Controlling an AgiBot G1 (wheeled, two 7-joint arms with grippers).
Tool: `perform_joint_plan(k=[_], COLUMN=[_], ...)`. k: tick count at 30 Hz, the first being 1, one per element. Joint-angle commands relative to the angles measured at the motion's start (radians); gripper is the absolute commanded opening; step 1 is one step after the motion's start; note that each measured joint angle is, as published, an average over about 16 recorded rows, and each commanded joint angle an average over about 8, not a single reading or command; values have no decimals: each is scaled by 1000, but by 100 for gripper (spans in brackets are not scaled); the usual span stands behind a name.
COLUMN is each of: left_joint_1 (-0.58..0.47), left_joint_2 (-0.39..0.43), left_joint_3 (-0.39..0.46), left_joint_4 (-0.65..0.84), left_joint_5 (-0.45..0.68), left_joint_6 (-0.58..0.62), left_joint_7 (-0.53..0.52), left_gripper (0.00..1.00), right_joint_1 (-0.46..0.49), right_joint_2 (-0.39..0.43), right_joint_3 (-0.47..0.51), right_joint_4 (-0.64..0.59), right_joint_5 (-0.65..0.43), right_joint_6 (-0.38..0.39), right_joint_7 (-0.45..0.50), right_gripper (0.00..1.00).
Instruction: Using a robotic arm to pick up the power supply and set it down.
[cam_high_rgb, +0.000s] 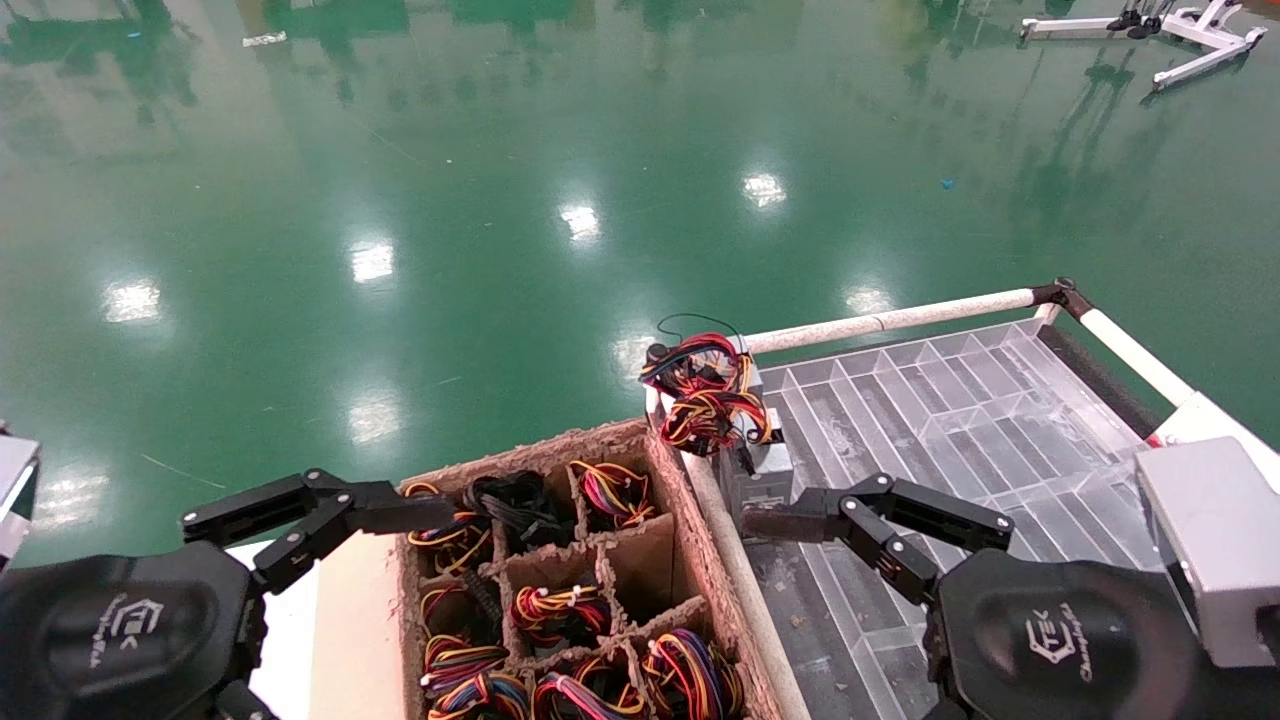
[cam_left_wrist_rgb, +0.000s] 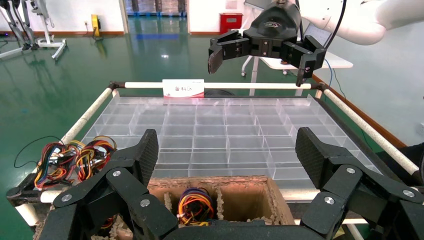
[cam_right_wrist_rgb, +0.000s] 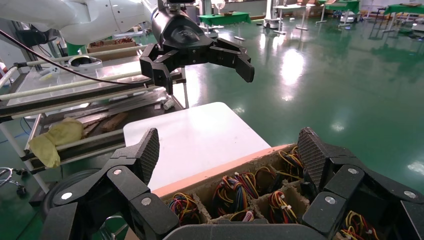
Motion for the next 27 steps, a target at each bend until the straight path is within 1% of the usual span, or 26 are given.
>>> perform_joint_plan(k=[1, 27], left_joint_1=[0, 0], left_joint_2=[0, 0], left_joint_3=[0, 0], left_joint_4=[0, 0], left_joint_5=[0, 0], left_joint_6=[0, 0], left_joint_7=[0, 0], left_gripper=[0, 0], right_joint_1=[0, -1], right_joint_2=[0, 0], right_joint_3=[0, -2], right_joint_4=[0, 1], right_joint_5=[0, -6], right_joint_6=[0, 0], right_joint_7=[0, -3], right_gripper=[100, 100])
